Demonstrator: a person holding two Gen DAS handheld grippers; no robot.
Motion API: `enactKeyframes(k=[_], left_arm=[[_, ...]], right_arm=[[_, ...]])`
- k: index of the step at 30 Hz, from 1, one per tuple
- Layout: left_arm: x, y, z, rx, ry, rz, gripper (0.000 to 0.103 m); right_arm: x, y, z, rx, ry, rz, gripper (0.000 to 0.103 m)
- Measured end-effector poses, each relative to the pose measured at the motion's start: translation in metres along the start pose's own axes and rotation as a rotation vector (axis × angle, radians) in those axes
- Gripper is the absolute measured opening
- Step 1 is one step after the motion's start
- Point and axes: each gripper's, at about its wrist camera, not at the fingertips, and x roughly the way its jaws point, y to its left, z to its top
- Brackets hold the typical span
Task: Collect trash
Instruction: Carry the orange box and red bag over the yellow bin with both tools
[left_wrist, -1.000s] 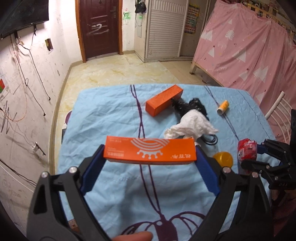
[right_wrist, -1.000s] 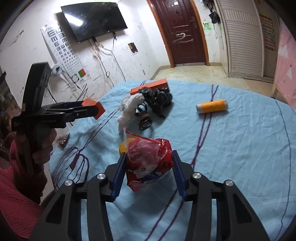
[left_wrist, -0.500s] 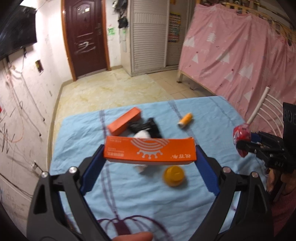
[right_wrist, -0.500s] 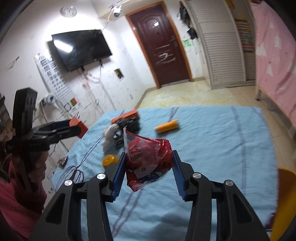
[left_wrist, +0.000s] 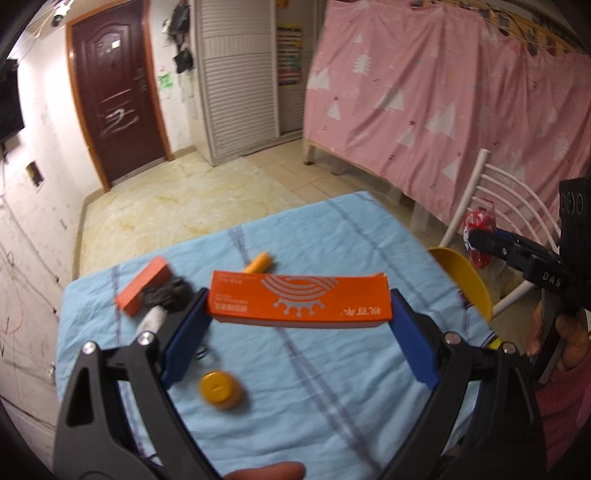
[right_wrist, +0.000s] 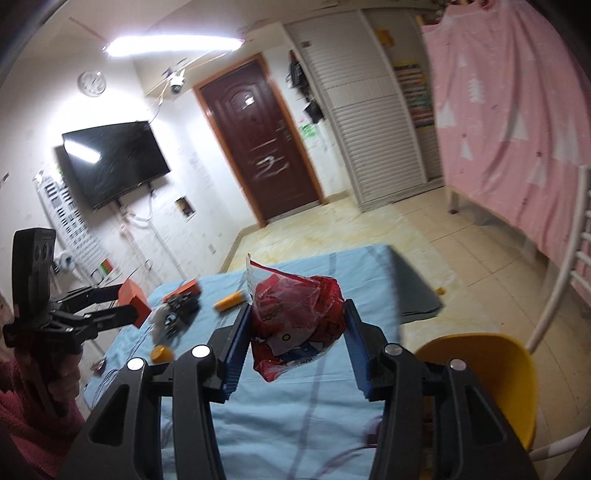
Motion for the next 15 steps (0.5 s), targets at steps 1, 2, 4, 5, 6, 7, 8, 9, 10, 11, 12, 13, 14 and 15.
enactKeyframes(k=[1,2,4,5,6,7,8,9,10,11,12,13,14,15], left_arm=[[0.002,-0.007,0.003,0.006,0.001,-0.007,0.089],[0.006,-0.016,0.007,0.013,0.003,-0.017,0.089],[0.011,-0.032,0.013,0.027,0.006,-0.033,0.089],[0.015,-0.042,0.017,0.038,0.006,-0.042,0.089],[0.018,-0.049,0.02,0.046,0.008,-0.049,0.089],[0.021,-0.057,0.024,0.055,0.01,-0.056,0.089],[0.026,-0.068,0.028,0.064,0.013,-0.065,0.089],[0.03,-0.078,0.032,0.07,0.018,-0.075,0.089],[0.033,-0.086,0.034,0.074,0.024,-0.084,0.089],[0.039,-0.097,0.038,0.081,0.035,-0.101,0.089],[0.043,-0.105,0.041,0.087,0.042,-0.111,0.089],[0.049,-0.118,0.043,0.098,0.055,-0.125,0.089],[0.053,-0.125,0.044,0.105,0.064,-0.133,0.089],[0.057,-0.133,0.045,0.111,0.072,-0.141,0.089]], right_arm=[[-0.005,-0.006,0.0,0.007,-0.011,-0.017,0.042],[-0.008,-0.011,0.0,0.011,-0.017,-0.026,0.042],[-0.014,-0.024,0.0,0.023,-0.028,-0.056,0.042],[-0.017,-0.031,0.0,0.035,-0.036,-0.07,0.042],[-0.021,-0.039,-0.001,0.05,-0.043,-0.078,0.042],[-0.023,-0.046,-0.001,0.063,-0.05,-0.087,0.042],[-0.027,-0.057,-0.003,0.079,-0.057,-0.115,0.042],[-0.028,-0.064,-0.004,0.087,-0.059,-0.139,0.042],[-0.029,-0.07,-0.005,0.095,-0.059,-0.16,0.042],[-0.032,-0.08,-0.007,0.111,-0.062,-0.19,0.043],[-0.034,-0.089,-0.009,0.129,-0.065,-0.213,0.044],[-0.036,-0.094,-0.011,0.139,-0.065,-0.228,0.044],[-0.037,-0.1,-0.013,0.148,-0.062,-0.253,0.046],[-0.037,-0.106,-0.015,0.155,-0.056,-0.273,0.05]])
